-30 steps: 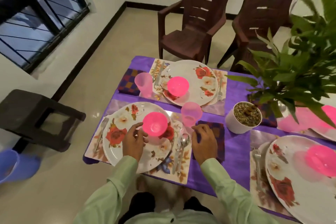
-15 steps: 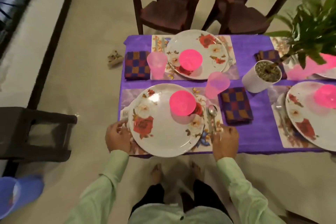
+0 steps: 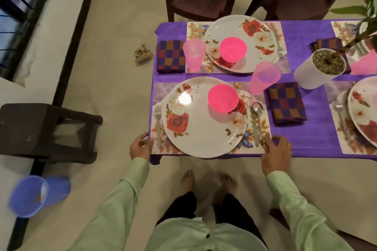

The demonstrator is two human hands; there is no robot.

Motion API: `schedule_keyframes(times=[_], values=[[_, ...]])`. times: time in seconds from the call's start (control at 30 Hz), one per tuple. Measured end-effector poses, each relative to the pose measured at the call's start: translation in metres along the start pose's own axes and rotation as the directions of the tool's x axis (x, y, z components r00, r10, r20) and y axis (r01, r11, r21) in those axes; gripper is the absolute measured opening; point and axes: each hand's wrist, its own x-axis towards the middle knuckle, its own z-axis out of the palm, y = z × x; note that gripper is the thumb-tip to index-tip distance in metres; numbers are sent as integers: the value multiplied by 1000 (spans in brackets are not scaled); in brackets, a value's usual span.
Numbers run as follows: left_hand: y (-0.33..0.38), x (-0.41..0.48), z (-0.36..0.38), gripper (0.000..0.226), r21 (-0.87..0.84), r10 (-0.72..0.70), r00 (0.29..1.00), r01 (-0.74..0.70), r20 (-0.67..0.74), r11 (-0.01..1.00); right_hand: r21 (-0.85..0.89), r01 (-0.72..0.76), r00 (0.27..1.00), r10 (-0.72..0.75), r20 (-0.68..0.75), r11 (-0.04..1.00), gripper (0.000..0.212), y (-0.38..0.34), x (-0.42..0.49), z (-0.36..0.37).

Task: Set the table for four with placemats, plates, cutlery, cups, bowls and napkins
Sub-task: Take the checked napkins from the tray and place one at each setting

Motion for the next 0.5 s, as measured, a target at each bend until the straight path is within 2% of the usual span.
schedule_keyframes(times=[0.2,0.5], values=[[-1,-3,1,28,-120,-33,999,37,35,992,-38,1,999,0,36,999,61,1,2,-7],[-4,-5,0,23,-169,-30,998,38,48,985,-85,-17,996,25,91,996,55,-6,2,-17]])
